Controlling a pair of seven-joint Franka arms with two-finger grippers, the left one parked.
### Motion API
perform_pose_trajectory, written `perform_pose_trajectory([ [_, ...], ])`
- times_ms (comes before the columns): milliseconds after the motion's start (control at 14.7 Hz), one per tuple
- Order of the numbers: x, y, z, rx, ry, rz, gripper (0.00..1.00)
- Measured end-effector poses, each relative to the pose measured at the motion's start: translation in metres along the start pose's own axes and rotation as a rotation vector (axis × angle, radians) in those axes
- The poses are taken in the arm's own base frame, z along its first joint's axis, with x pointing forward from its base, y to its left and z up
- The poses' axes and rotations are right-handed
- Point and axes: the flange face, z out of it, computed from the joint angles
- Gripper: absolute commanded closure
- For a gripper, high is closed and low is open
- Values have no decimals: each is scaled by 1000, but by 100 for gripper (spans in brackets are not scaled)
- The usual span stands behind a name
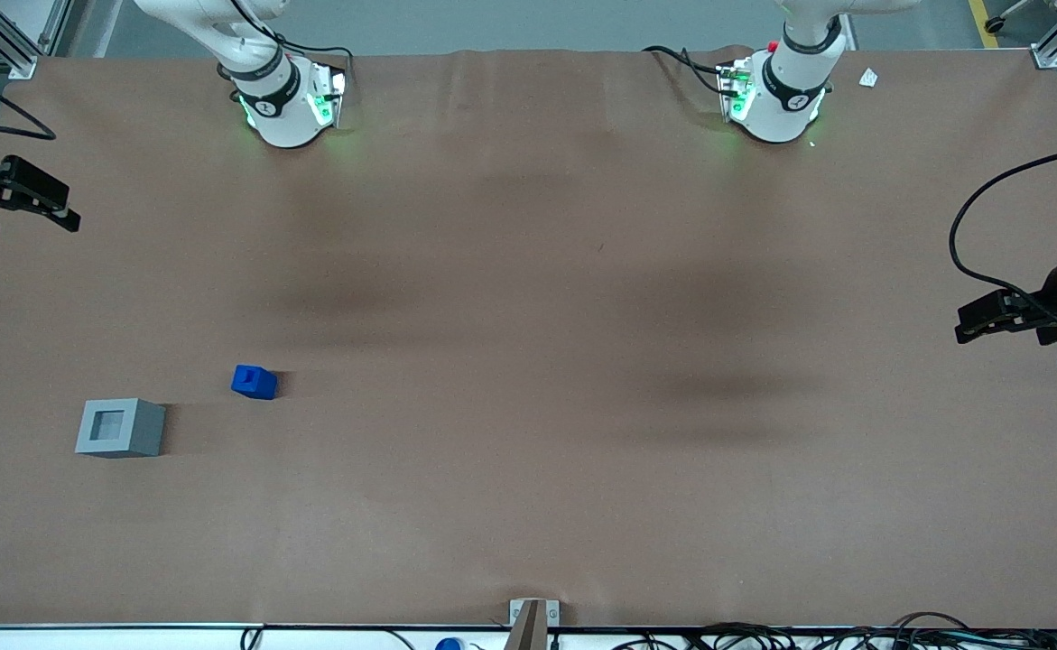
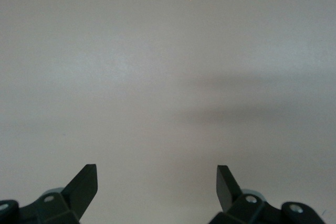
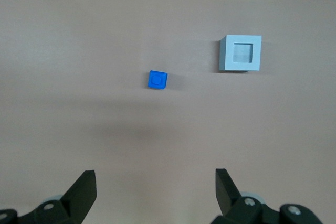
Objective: Insert blue part into gray base with right arm
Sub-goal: 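Move the open right gripper over the small blue block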
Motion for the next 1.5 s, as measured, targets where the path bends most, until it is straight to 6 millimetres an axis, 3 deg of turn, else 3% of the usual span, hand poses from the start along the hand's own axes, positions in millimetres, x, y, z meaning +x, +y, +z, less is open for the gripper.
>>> perform_pose_trajectory([
  [409, 0, 0, 0, -19, -6, 0, 0],
  [545, 6, -1, 9, -17, -19, 0, 0],
  [750, 36, -4, 54, 11, -50, 8, 0],
  [1023, 78, -40, 129, 3, -104, 86, 0],
  [1500, 104, -35, 207, -23, -106, 105, 0],
])
